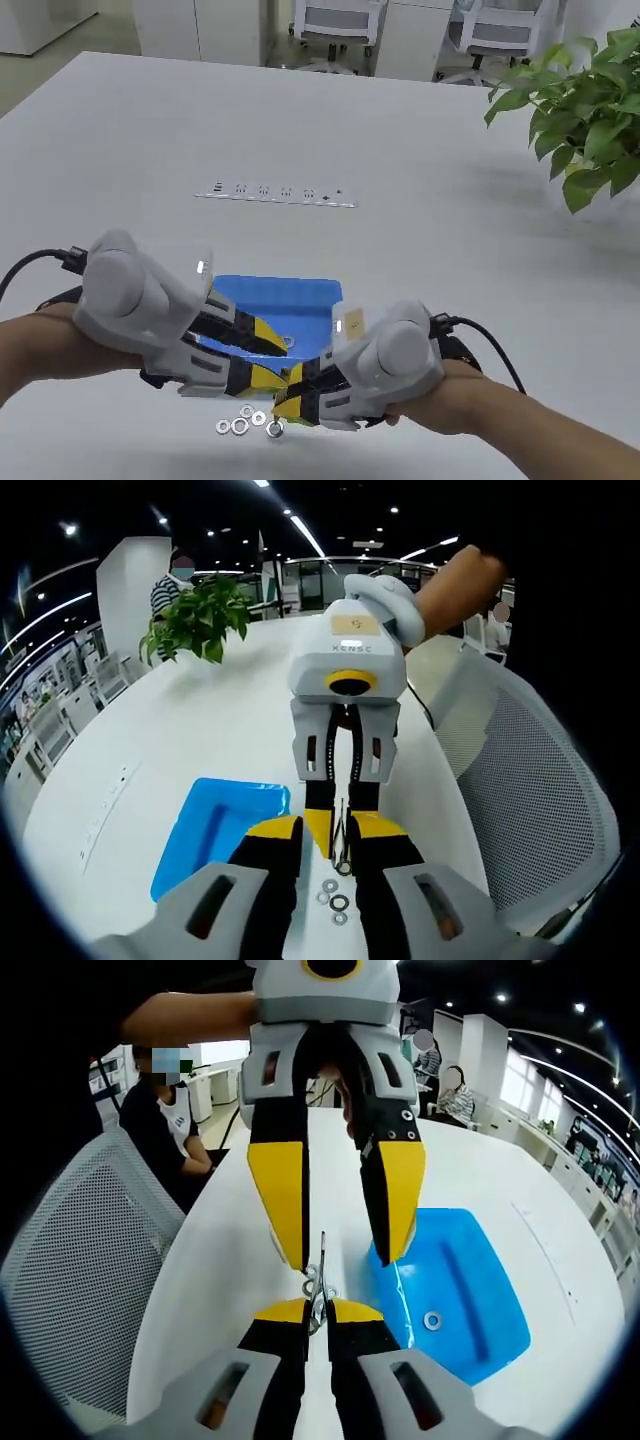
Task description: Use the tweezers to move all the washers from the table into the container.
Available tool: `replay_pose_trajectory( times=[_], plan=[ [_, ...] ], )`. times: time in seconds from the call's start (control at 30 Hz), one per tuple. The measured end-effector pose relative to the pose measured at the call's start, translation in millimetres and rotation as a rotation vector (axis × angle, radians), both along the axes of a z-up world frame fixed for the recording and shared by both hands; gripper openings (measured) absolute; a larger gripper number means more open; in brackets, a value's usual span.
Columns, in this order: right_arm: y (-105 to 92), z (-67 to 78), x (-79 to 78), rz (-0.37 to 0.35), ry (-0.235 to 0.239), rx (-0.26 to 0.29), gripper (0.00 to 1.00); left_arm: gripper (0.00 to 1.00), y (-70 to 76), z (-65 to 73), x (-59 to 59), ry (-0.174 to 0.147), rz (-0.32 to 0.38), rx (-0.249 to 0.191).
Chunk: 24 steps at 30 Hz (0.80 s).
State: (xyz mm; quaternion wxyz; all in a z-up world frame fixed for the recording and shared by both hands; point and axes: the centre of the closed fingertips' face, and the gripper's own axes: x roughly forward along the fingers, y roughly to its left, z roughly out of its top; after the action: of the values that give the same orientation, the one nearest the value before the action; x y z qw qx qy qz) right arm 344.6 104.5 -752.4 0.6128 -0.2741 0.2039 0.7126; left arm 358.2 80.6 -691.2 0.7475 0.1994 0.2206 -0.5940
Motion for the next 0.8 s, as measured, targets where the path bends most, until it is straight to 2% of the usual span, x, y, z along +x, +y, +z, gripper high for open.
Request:
replay_pose_trajectory(
  times=[0.13,0.23,0.3,0.37,0.47,0.53,0.57,0.63,0.7,0.8],
  plan=[
    [-0.9,4.0,0.0,-0.002,-0.004,0.002,0.07,0.31,5.1,-0.2,-1.2,0.02,0.034,-0.018],
    [-1.4,6.6,0.7,-0.002,-0.009,0.005,0.07,0.36,9.4,0.0,-2.2,0.021,0.056,-0.031],
    [-1.8,9.0,1.1,-0.005,-0.01,0.008,0.07,0.45,12.5,0.3,-2.6,0.026,0.079,-0.037],
    [-2.4,10.6,1.5,-0.007,-0.011,0.009,0.07,0.49,15.4,2.4,-3.3,0.014,0.089,-0.052],
    [-3.0,13.6,1.5,-0.006,-0.014,0.01,0.07,0.54,19.2,4.2,-2.6,0.024,0.12,-0.07],
    [-3.0,16.5,1.3,-0.005,-0.015,0.013,0.07,0.57,21.8,6.5,-2.9,0.013,0.131,-0.087],
    [-3.0,17.6,1.5,-0.004,-0.017,0.014,0.07,0.59,23.9,6.9,-2.0,0.018,0.149,-0.092],
    [-3.1,21.1,2.3,-0.002,-0.021,0.017,0.07,0.66,25.6,7.3,-1.7,0.022,0.163,-0.097],
    [-3.1,24.6,3.0,-0.002,-0.022,0.02,0.07,0.69,27.8,8.2,-1.4,0.014,0.174,-0.101],
    [-3.8,29.1,3.8,0.001,-0.024,0.02,0.07,0.75,30.9,9.5,-1.3,0.021,0.197,-0.111]
  ],
)
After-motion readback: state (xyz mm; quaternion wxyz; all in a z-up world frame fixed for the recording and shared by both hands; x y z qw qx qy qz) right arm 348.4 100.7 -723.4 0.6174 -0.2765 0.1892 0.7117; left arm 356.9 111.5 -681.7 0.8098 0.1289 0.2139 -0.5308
